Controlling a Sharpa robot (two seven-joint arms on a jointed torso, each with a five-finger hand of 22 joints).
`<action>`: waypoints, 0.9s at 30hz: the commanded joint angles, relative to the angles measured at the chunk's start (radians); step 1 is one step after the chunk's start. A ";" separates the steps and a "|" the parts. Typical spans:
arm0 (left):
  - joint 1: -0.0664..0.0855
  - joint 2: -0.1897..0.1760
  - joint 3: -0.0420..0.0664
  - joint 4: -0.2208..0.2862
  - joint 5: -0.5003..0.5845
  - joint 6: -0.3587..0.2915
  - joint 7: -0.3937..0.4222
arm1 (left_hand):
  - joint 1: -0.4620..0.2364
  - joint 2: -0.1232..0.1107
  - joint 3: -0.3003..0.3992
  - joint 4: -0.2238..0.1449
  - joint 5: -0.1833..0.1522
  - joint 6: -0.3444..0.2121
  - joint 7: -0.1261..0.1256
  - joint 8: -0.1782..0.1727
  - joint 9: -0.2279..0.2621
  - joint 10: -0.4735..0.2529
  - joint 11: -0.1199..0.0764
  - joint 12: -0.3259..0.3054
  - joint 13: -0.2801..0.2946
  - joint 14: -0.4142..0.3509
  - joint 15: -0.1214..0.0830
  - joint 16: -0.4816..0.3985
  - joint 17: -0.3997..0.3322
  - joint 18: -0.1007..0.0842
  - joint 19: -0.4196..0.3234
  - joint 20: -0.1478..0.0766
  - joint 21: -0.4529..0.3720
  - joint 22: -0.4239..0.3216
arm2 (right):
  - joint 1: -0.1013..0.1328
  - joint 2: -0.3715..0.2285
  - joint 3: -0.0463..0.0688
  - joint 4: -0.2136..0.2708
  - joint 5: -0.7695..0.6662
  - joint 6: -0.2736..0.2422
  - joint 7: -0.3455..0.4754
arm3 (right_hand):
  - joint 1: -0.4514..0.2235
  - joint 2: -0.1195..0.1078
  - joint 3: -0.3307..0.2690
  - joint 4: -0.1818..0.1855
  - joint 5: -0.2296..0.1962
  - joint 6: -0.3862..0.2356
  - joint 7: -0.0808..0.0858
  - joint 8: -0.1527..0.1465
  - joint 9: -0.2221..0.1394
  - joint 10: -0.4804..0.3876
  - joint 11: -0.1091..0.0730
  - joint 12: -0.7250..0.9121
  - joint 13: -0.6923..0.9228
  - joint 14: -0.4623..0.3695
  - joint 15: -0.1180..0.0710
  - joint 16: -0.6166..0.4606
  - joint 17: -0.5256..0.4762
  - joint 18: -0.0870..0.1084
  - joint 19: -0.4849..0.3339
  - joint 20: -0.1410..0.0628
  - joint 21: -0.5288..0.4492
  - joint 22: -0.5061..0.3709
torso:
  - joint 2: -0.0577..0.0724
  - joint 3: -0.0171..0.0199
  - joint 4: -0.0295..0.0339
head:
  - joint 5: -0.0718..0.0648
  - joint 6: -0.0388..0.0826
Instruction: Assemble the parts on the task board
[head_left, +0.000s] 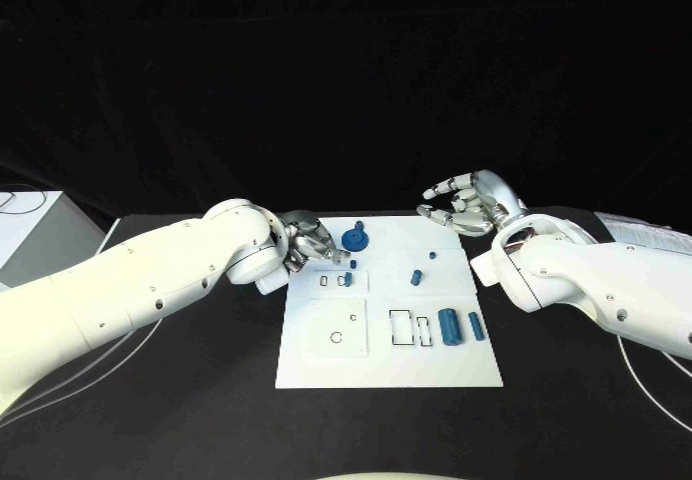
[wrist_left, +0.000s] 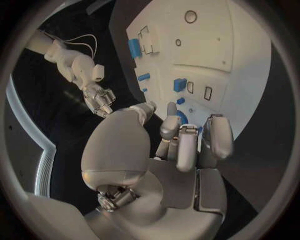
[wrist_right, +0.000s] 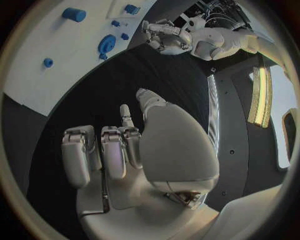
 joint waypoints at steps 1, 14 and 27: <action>0.014 0.026 -0.010 -0.031 -0.116 0.108 -0.060 | -0.033 -0.002 -0.013 0.000 -0.005 -0.007 -0.005 0.006 0.008 0.003 0.000 0.003 -0.002 0.071 -0.005 0.005 0.164 -0.006 0.007 0.000 0.005 0.002 | 0.001 0.000 0.001 -0.004 0.010 0.016 -0.005 | -0.005 -0.011 0.007 0.000 0.007 -0.011 0.000 -0.002 -0.002 0.070 0.009 -0.005 0.231 0.099 0.009 0.001 0.250 -0.008 0.092 0.009 -0.004 0.247 | -0.005 0.0045 -0.0003 | 0.002 -0.005; 0.035 0.125 -0.029 -0.138 -0.172 0.208 -0.078 | -0.081 -0.013 -0.049 0.000 -0.003 -0.019 -0.006 0.011 0.026 -0.008 0.001 -0.003 -0.009 0.068 -0.004 0.001 0.158 -0.005 0.002 0.001 0.003 -0.001 | 0.002 0.000 0.001 -0.018 -0.030 0.022 -0.037 | -0.007 -0.015 0.010 -0.001 0.027 -0.016 0.002 -0.002 -0.003 0.069 0.010 -0.006 0.230 0.099 0.010 0.000 0.248 -0.008 0.092 0.010 -0.004 0.247 | -0.004 0.0055 -0.0012 | -0.001 -0.003; 0.037 0.165 -0.042 -0.179 -0.190 0.250 -0.083 | -0.097 -0.017 -0.072 0.001 -0.002 -0.022 -0.006 0.016 0.037 -0.013 0.001 -0.006 -0.012 0.066 -0.004 -0.001 0.154 -0.005 -0.001 0.001 0.002 -0.004 | 0.002 -0.001 0.001 -0.022 -0.052 0.033 -0.054 | -0.008 -0.017 0.009 -0.001 0.031 -0.017 0.002 -0.003 -0.003 0.069 0.010 -0.006 0.230 0.099 0.010 0.000 0.247 -0.007 0.091 0.010 -0.006 0.246 | 0.000 0.0005 0.0004 | -0.003 -0.009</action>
